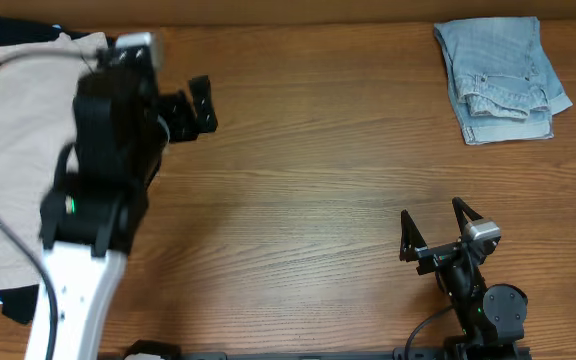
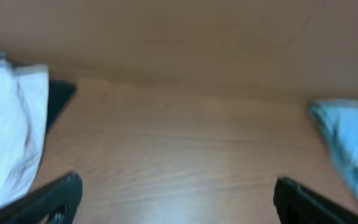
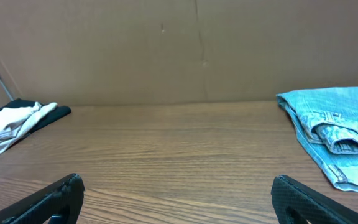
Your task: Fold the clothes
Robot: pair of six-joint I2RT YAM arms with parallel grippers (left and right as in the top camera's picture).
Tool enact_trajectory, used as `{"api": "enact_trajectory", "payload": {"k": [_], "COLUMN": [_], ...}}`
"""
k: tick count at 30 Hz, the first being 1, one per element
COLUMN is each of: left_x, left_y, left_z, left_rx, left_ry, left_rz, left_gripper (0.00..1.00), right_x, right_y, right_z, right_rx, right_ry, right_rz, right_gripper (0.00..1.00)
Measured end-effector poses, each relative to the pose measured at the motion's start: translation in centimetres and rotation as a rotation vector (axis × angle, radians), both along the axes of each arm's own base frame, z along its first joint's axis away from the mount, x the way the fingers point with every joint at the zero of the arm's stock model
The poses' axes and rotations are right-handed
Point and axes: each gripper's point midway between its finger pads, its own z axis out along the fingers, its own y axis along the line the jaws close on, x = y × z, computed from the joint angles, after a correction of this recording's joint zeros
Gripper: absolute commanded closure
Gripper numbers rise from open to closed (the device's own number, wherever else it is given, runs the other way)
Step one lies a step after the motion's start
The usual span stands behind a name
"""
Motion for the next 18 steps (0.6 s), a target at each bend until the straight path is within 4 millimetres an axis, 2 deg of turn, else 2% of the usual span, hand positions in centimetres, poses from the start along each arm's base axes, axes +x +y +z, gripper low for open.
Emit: {"api": "enact_trajectory", "payload": {"k": [5, 13, 18], "left_x": [-2.7, -9.0, -11.3], "left_y": [1.6, 2.9, 4.2], "left_z": [-1.6, -4.6, -8.6], "left_rx": [-0.025, 0.045, 0.072], "left_ry": [-0.187, -0.423, -0.452], "left_rz": [0.021, 0.015, 0.053], "left_gripper": [0.00, 0.00, 0.00], "right_x": [0.0, 0.0, 0.0], "right_y": [0.0, 0.0, 0.0], "right_z": [0.0, 0.0, 0.0], "right_rx": [0.000, 0.000, 0.000], "right_ry": [0.001, 0.001, 0.001], "right_rz": [0.000, 0.000, 0.000], "right_gripper": [0.00, 0.00, 0.00]}}
